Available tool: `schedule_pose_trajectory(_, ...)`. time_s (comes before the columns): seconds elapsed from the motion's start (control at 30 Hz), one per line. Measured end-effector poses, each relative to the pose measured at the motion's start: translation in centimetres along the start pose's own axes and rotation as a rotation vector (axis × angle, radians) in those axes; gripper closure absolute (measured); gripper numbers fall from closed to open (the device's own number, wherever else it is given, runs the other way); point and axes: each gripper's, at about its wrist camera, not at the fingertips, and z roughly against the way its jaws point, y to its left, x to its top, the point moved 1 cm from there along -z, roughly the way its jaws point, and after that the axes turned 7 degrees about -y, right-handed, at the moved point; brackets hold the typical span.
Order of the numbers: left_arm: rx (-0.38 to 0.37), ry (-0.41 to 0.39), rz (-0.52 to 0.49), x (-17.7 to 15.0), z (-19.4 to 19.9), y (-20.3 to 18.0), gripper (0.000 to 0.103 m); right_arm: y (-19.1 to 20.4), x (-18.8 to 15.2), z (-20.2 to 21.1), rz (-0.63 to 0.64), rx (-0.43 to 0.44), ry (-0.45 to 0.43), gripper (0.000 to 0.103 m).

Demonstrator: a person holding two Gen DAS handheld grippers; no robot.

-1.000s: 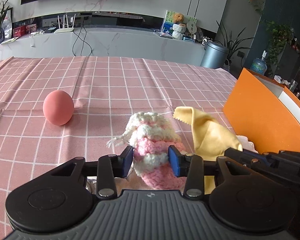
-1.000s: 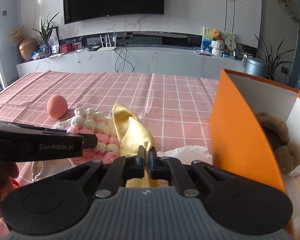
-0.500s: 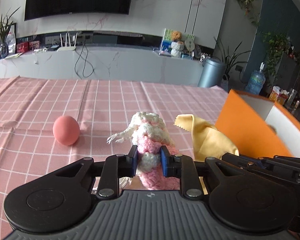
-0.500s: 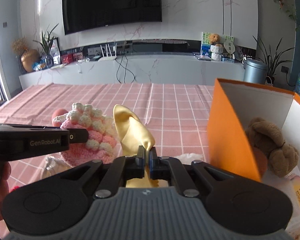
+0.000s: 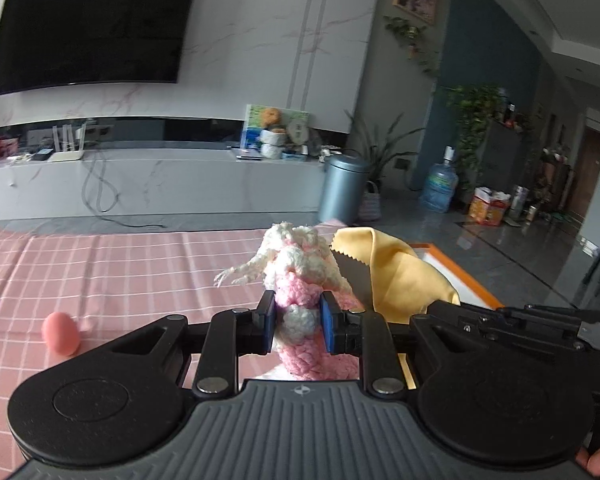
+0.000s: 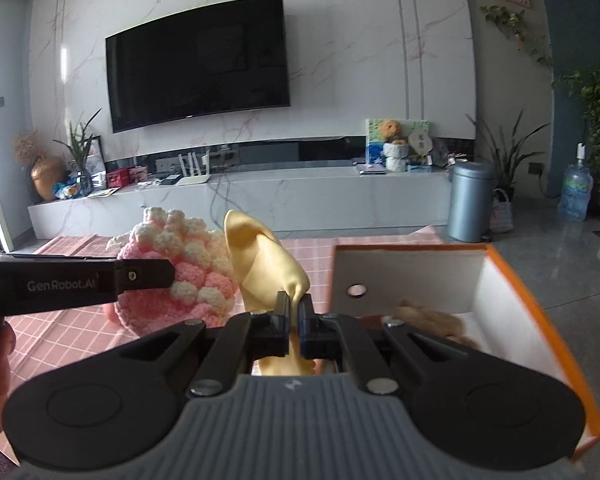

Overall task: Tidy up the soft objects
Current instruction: 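Carry the knitted pouch and yellow cloth into the orange box and release both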

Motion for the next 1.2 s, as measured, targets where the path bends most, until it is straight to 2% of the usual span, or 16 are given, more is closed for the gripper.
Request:
schedule_pose_trajectory(0.13, -0.070, 0.026, -0.066, -0.1, -1.6, -3.5, 0.077, -2.9, 0.8, 1.5, 0.032, -0.053, 0.008, 0.102)
schedule_pose_trajectory(0.27, -0.132, 0.086, -0.146, -0.6, -3.8, -6.6, 0.077, -5.8, 1.1, 1.9, 0.102, -0.124, 0.053, 0.102)
schedule_pose_trajectory(0.43, -0.183, 0.144, -0.224, -1.3, -6.6, -9.7, 0.078, -9.7, 0.9, 1.0, 0.152, -0.199, 0.147, 0.102)
schedule_pose_trajectory(0.53, -0.203, 0.195, -0.256, -1.9, -8.3, -11.0, 0.077, -12.0, 0.3, -0.2, 0.155, -0.217, 0.219, 0.102)
schedule_pose_trajectory(0.67, -0.232, 0.274, -0.303, -2.9, -10.4, -12.4, 0.077, -13.7, -1.2, -2.3, 0.230, -0.244, 0.311, 0.102)
schedule_pose_trajectory(0.8, -0.248, 0.341, -0.330, -4.2, -11.7, -12.9, 0.077, -14.2, -2.3, -4.1, 0.295, -0.243, 0.372, 0.102)
schedule_pose_trajectory(0.93, -0.257, 0.395, -0.373, -5.3, -13.0, -13.3, 0.077, -14.6, -3.1, -5.6, 0.339, -0.207, 0.427, 0.102)
schedule_pose_trajectory(1.2, -0.259, 0.470, -0.378, -6.4, -15.2, -13.7, 0.077, -14.6, -4.1, -7.6, 0.388, -0.158, 0.503, 0.101)
